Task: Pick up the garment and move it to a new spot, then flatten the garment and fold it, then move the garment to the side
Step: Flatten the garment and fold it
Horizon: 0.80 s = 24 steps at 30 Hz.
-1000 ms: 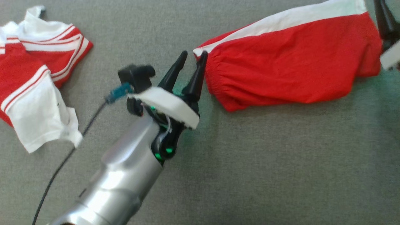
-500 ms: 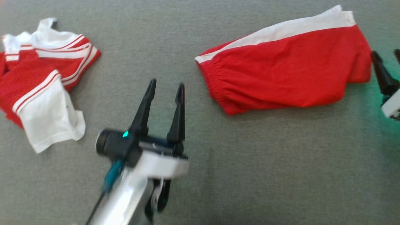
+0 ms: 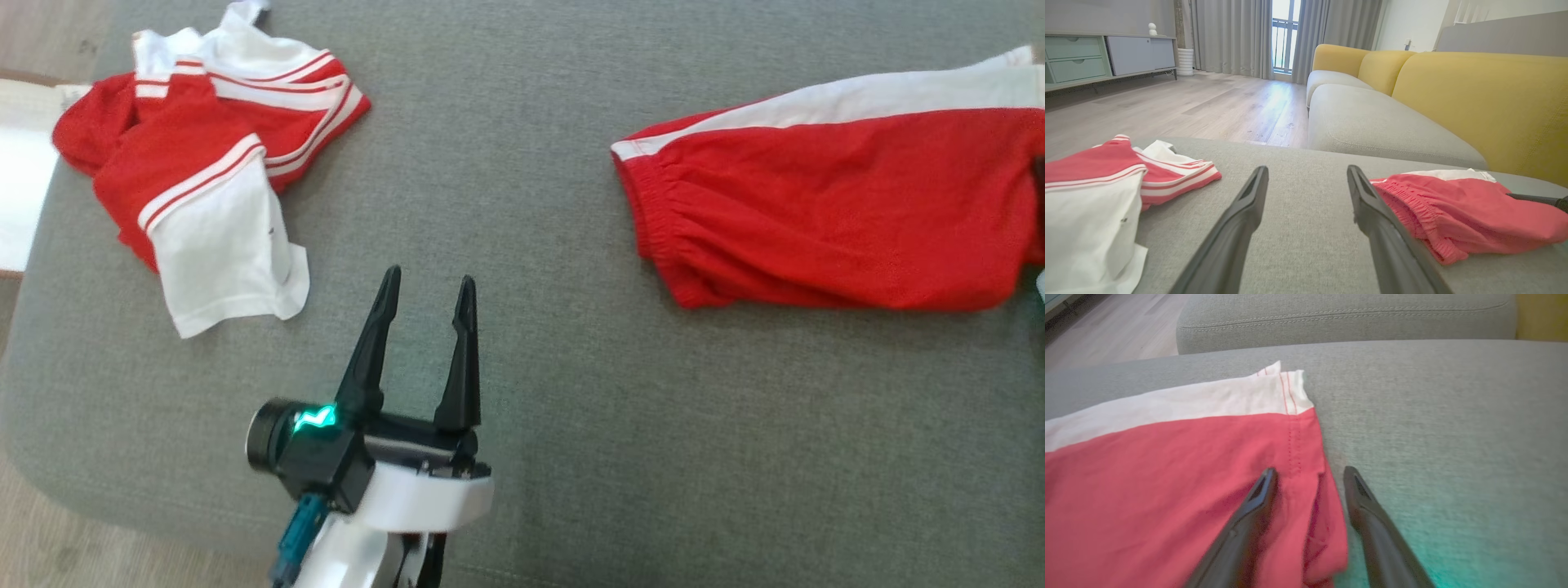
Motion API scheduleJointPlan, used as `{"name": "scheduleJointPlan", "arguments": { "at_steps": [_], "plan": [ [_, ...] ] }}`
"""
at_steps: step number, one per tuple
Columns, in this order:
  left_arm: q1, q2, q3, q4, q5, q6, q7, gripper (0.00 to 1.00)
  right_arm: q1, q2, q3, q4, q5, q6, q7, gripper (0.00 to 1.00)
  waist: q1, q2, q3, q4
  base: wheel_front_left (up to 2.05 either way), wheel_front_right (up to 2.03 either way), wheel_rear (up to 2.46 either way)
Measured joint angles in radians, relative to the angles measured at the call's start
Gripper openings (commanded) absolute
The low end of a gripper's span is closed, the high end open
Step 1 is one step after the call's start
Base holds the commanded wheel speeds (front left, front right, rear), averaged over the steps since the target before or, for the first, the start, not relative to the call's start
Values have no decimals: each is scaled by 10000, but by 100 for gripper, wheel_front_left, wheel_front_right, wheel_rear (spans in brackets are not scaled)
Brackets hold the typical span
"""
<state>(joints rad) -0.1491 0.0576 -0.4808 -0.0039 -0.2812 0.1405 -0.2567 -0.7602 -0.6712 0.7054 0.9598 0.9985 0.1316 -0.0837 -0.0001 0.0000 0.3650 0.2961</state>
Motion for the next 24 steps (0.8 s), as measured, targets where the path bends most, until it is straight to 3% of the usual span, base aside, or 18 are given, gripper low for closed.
{"name": "scheduleJointPlan", "arguments": {
  "at_steps": [1,2,13,21,24],
  "plan": [
    [72,-6,35,-2,27,-10,0,100,-57,2,15,15,79,0,63,4,0,0,-1,58,0,0,0],
    [178,-10,71,2,35,-54,0,100,-98,6,50,-15,169,0,148,0,1,0,-6,97,0,0,0],
    [524,-54,568,339,451,-422,0,100,-58,46,539,293,121,0,-529,0,1,0,-369,-721,0,0,0],
    [525,-54,667,500,539,-631,0,100,-33,-878,763,612,-288,0,-851,0,0,0,-650,-1781,0,0,0],
    [526,-56,780,617,537,-702,0,100,-113,-940,848,752,-625,0,-1062,0,1,0,-728,-2092,0,0,0]
  ]
}}
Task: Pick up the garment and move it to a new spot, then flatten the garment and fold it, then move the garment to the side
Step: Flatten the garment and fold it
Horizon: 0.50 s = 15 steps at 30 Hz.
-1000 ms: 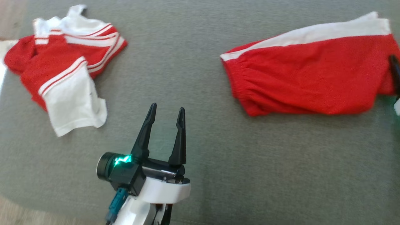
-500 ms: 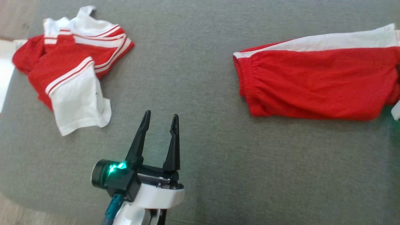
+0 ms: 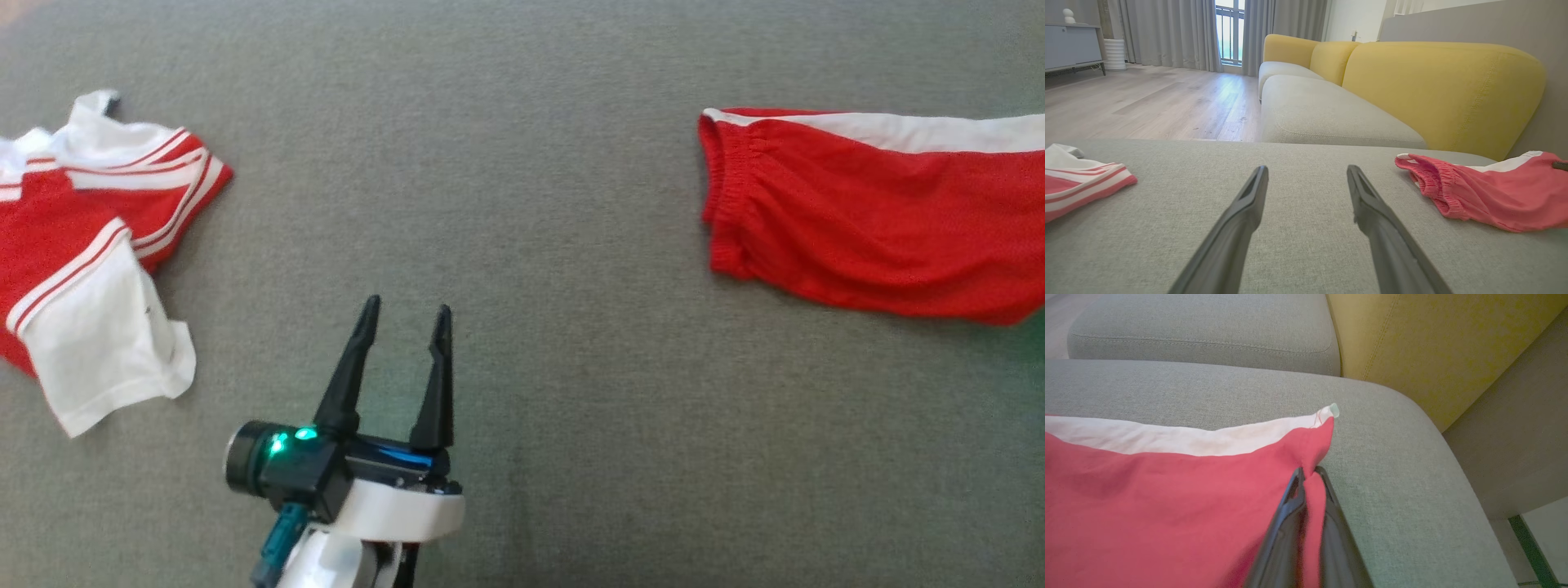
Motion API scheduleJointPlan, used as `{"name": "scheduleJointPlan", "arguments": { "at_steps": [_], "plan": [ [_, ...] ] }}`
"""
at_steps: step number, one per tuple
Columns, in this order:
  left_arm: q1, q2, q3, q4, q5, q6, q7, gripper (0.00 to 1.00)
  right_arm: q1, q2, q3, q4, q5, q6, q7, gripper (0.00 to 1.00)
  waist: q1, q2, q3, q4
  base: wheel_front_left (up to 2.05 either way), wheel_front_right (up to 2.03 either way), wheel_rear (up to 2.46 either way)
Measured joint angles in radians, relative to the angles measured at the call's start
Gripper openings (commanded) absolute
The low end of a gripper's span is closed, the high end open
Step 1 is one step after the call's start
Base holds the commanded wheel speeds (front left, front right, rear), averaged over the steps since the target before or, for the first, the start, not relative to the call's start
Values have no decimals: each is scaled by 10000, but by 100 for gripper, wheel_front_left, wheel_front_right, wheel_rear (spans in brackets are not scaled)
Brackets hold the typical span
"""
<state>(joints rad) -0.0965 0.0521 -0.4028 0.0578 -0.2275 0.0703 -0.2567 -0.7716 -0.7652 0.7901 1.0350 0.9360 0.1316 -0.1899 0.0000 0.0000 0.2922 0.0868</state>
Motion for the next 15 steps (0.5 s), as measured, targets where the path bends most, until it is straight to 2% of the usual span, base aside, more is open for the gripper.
{"name": "scheduleJointPlan", "arguments": {
  "at_steps": [6,15],
  "plan": [
    [4,-2,215,84,-2,-75,0,100,-859,403,334,-142,-1055,0,-322,0,0,0,-331,-330,0,0,0],
    [363,-2,462,132,-4,-84,0,100,-1238,1643,807,-945,-1990,0,-476,0,-1,0,-1165,-295,0,0,0]
  ]
}}
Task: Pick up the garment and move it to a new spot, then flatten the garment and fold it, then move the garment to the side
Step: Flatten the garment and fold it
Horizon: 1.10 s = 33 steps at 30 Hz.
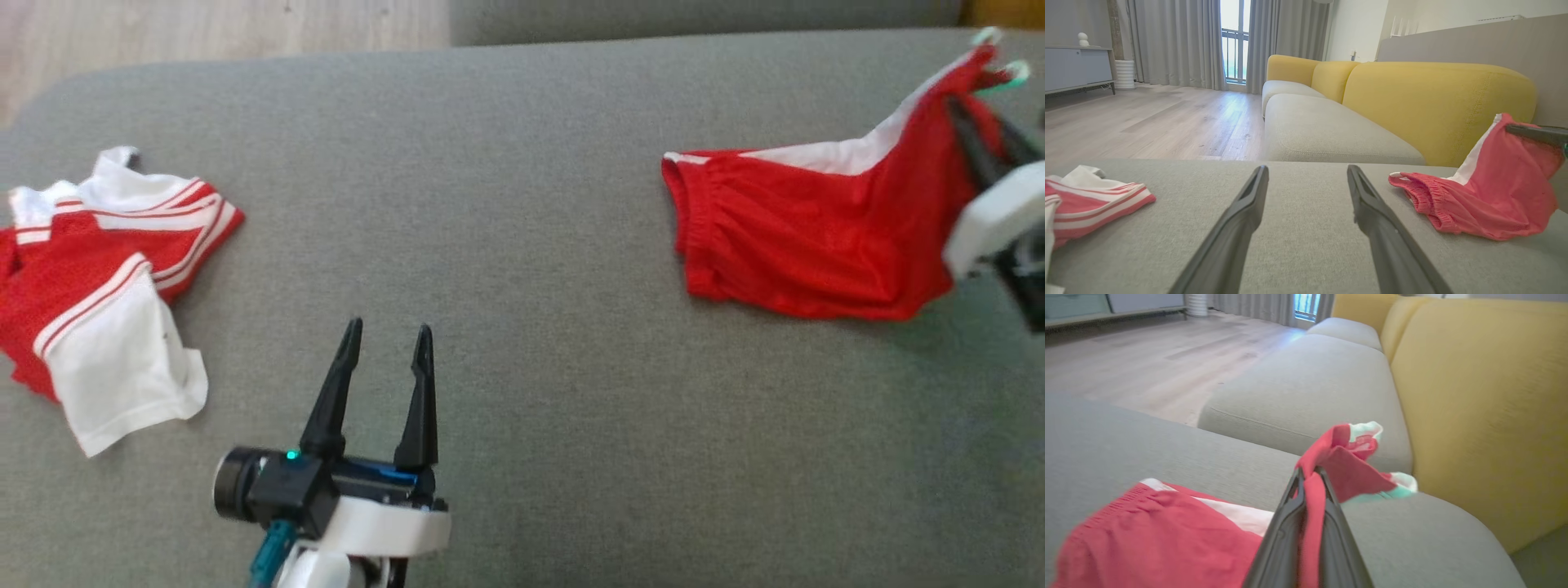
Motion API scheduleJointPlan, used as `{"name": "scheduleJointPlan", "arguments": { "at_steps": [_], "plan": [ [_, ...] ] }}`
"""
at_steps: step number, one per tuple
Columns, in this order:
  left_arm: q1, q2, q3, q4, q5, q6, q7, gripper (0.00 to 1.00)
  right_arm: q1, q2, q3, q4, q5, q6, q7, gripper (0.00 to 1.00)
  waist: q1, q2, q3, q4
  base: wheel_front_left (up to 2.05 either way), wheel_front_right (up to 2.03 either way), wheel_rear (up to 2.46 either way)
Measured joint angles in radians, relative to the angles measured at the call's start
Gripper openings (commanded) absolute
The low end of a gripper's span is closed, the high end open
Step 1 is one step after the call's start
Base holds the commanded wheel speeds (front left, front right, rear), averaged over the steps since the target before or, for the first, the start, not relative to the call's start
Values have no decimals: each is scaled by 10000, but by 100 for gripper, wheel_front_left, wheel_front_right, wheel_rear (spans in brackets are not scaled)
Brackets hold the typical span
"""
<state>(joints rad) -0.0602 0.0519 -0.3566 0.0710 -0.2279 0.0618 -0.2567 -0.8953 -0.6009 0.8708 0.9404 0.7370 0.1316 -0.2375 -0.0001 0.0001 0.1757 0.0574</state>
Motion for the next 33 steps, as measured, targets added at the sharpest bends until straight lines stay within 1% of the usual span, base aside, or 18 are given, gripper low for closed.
{"name": "scheduleJointPlan", "arguments": {
  "at_steps": [8,9,10,13,16,20,23,25,26,28,31,33],
  "plan": [
    [313,2,-13,44,-102,46,0,100,155,1701,621,-836,-251,0,520,0,0,0,-384,360,0,0,0],
    [314,2,-17,44,-102,88,0,100,241,1896,673,-901,-255,0,533,48,0,0,-401,380,0,0,0],
    [315,4,-31,52,-104,88,0,100,339,2080,754,-932,-257,0,531,100,1,0,-420,399,0,0,0],
    [326,2,-82,119,-104,90,0,100,779,2408,890,-1112,-228,0,527,100,1,0,-519,445,0,0,0],
    [434,4,-73,123,-171,104,0,100,1165,2406,947,-1367,-236,0,449,100,1,0,-623,431,0,0,0],
    [642,4,-44,132,-203,190,0,100,1643,2105,709,-1766,-349,0,196,100,1,0,-801,290,0,0,0],
    [860,4,-10,130,-205,267,0,100,2261,1751,4,-2029,-575,0,-2,100,1,0,-969,137,0,0,0],
    [1002,6,40,107,-247,311,2,100,2804,1547,-629,-2293,-926,0,-69,100,0,0,-1081,27,0,0,0],
    [1081,6,71,61,-284,366,0,100,3130,1519,-1135,-2462,-1124,0,-104,100,1,0,-1135,-29,0,0,0],
    [1185,6,165,-19,-280,451,2,100,3912,1557,-2516,-3143,-1553,0,-105,100,1,0,-1235,-131,0,0,0],
    [1357,15,412,-215,-278,579,2,100,5322,1937,-4406,-4433,-2675,0,-107,100,0,0,-1376,-264,0,0,0],
    [1499,8,523,-270,-270,614,2,100,6477,2449,-5425,-5532,-3392,0,-109,100,1,0,-1489,-312,0,0,0]
  ]
}}
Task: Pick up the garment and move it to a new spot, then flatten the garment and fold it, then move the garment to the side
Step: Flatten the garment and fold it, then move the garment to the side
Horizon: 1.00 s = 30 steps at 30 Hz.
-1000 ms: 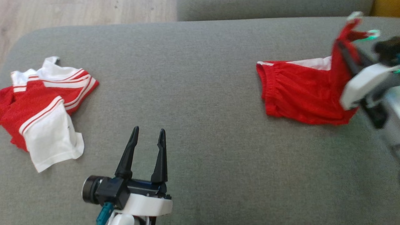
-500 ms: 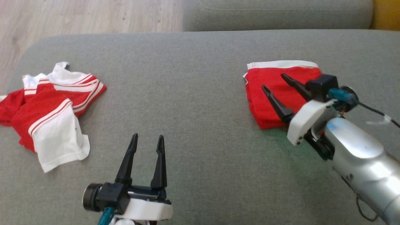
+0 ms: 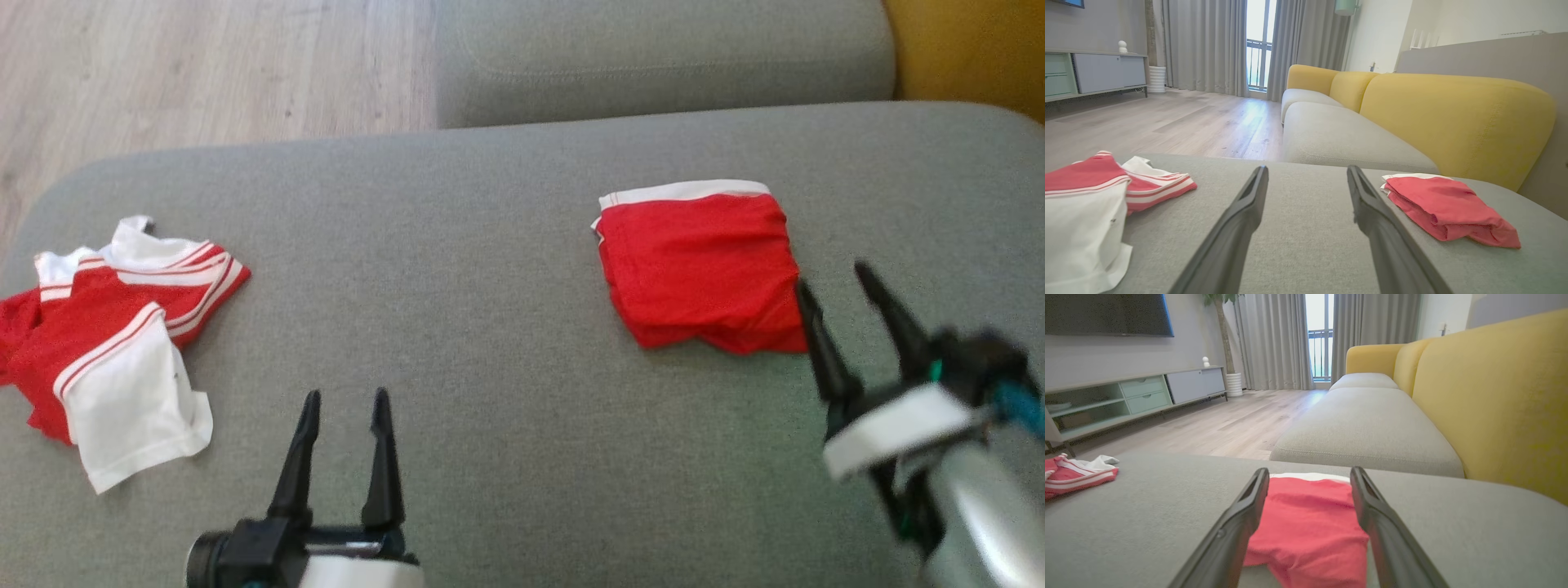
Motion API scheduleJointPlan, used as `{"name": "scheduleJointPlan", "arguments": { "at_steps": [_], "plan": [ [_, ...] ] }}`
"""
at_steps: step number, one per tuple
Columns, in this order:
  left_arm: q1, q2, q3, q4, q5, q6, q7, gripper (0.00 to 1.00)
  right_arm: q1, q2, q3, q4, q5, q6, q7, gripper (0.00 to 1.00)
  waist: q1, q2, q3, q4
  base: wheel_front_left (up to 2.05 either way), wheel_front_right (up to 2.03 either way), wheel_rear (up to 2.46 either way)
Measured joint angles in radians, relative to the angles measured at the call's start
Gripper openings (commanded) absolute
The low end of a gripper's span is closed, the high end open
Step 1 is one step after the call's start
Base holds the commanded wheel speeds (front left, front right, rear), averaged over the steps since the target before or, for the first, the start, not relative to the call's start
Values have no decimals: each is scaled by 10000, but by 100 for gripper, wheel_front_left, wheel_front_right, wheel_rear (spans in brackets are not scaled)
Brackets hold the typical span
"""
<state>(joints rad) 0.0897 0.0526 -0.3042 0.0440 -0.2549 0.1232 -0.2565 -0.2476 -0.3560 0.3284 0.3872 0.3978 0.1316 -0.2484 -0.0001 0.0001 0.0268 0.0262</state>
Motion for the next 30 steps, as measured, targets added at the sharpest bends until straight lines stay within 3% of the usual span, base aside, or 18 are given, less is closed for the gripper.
{"name": "scheduleJointPlan", "arguments": {
  "at_steps": [4,8,30],
  "plan": [
    [567,4,347,-142,59,125,0,100,2134,984,-1064,-1400,-792,0,-13,100,-1,0,-274,-69,0,0,0],
    [1148,12,568,-355,75,180,0,100,3243,1340,-1469,-1981,-1110,0,-13,100,-1,0,-525,-177,0,0,0],
    [2030,29,840,-454,920,-4,0,100,3452,1593,-1726,-2148,-1338,0,-13,100,0,0,-947,-192,0,0,0]
  ]
}}
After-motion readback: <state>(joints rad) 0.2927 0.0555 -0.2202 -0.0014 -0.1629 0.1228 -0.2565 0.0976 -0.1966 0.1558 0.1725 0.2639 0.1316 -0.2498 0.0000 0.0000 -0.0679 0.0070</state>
